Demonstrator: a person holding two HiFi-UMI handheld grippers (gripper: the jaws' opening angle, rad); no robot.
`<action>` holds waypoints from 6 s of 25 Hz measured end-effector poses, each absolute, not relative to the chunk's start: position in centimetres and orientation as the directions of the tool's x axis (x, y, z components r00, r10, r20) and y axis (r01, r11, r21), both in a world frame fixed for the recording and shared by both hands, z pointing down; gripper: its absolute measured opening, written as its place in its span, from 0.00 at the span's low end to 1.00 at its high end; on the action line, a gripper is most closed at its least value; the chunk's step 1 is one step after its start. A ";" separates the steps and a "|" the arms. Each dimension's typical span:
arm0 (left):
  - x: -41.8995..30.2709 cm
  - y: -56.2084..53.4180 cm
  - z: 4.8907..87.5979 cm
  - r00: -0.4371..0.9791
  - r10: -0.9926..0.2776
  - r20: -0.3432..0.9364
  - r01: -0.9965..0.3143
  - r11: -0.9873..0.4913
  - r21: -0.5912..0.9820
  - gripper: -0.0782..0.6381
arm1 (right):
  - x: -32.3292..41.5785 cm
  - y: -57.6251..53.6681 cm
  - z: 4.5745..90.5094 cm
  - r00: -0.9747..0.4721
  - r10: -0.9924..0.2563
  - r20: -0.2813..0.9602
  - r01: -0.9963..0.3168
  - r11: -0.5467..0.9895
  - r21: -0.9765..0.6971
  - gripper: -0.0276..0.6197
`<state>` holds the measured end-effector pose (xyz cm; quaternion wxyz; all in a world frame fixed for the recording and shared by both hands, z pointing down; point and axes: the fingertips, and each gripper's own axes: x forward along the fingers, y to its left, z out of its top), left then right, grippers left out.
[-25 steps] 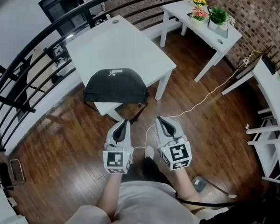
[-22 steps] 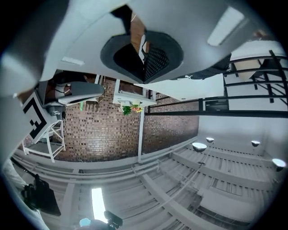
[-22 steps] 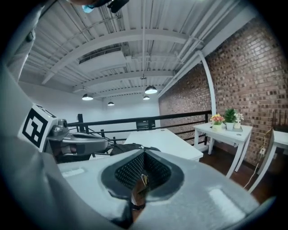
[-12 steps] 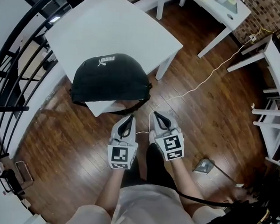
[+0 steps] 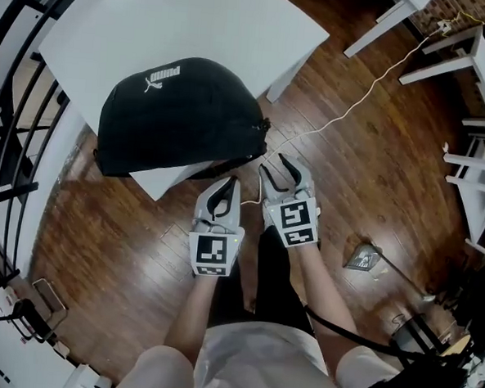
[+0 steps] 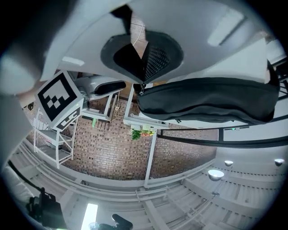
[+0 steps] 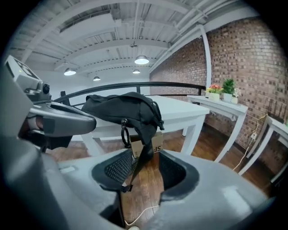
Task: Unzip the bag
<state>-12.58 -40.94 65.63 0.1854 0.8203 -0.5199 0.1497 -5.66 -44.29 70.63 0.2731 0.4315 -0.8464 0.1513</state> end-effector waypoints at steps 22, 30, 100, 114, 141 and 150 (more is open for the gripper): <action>-13.6 -41.0 63.3 0.458 -0.772 0.441 -0.887 -0.429 0.170 0.17 | -6.2 -46.4 66.7 -0.573 -0.557 0.601 -0.792 0.566 -0.230 0.07; -12.2 -41.1 61.6 0.509 -0.729 0.458 -0.861 -0.422 0.284 0.40 | -7.2 -44.7 60.4 -0.557 -0.536 0.635 -0.805 0.537 -0.254 0.08; -45.0 -37.6 65.5 0.159 -0.802 0.576 -0.983 -0.073 0.170 0.16 | -2.6 -49.2 66.6 -0.252 -0.604 0.756 -0.948 0.311 -0.068 0.07; -39.2 -26.1 56.2 0.078 -0.896 0.438 -0.994 -0.035 0.106 0.13 | -1.0 -35.9 58.5 -0.419 -0.676 0.607 -0.891 0.434 -0.132 0.03; -6.2 7.1 27.7 0.181 -0.980 -0.083 -0.970 -0.164 -0.181 0.13 | 5.2 2.1 27.0 -0.678 -0.733 -0.052 -0.734 0.679 -0.011 0.03; -10.0 8.8 28.5 0.141 -0.988 -0.057 -0.984 -0.134 -0.114 0.13 | 0.3 3.7 29.6 -0.748 -0.661 0.054 -0.663 0.748 -0.033 0.03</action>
